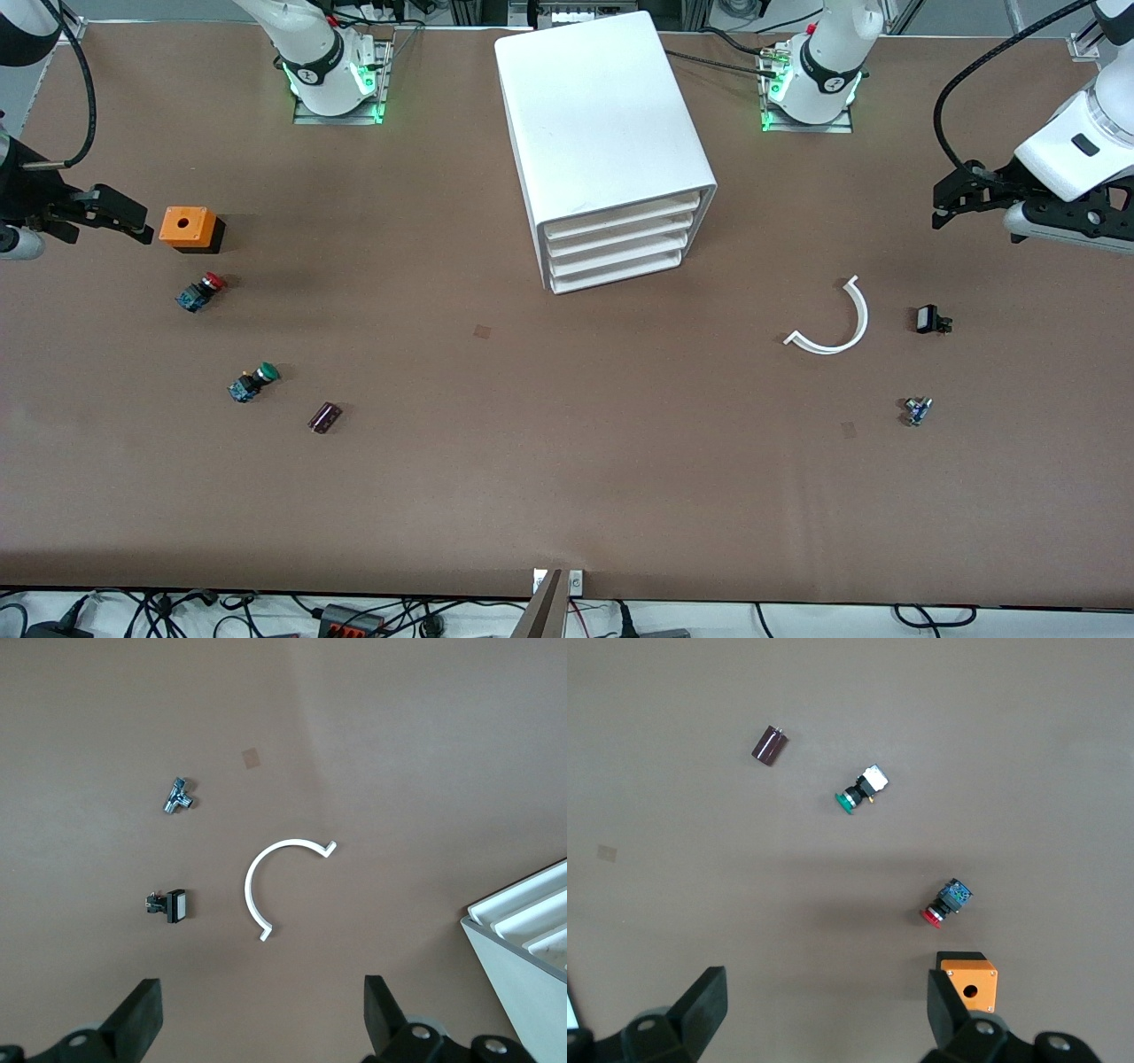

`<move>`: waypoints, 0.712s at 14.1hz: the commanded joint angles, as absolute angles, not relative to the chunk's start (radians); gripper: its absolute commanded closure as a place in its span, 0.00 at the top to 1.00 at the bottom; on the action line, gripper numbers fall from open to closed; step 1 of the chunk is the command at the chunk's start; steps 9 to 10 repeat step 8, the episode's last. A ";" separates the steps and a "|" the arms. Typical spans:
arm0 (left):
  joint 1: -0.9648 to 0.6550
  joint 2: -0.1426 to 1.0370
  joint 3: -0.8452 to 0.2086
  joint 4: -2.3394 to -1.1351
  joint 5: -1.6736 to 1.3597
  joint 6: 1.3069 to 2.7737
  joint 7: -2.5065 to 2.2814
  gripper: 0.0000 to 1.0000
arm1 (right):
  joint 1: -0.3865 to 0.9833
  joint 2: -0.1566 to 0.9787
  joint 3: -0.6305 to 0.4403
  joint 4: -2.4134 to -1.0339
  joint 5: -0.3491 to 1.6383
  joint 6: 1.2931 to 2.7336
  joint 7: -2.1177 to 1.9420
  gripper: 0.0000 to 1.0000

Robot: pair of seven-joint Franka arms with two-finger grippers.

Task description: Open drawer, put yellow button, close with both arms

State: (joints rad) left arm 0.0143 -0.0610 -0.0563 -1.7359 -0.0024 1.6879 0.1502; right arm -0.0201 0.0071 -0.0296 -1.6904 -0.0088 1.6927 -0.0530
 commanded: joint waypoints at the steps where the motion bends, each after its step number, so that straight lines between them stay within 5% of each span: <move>1: 0.012 -0.061 -0.057 -1.718 -0.011 1.652 0.143 1.00 | -0.021 -0.014 -0.032 -1.704 -0.023 1.684 -0.069 1.00; 10: 0.012 -0.058 -0.057 -1.704 -0.009 1.641 0.143 1.00 | -0.020 -0.012 -0.031 -1.704 -0.021 1.684 -0.074 1.00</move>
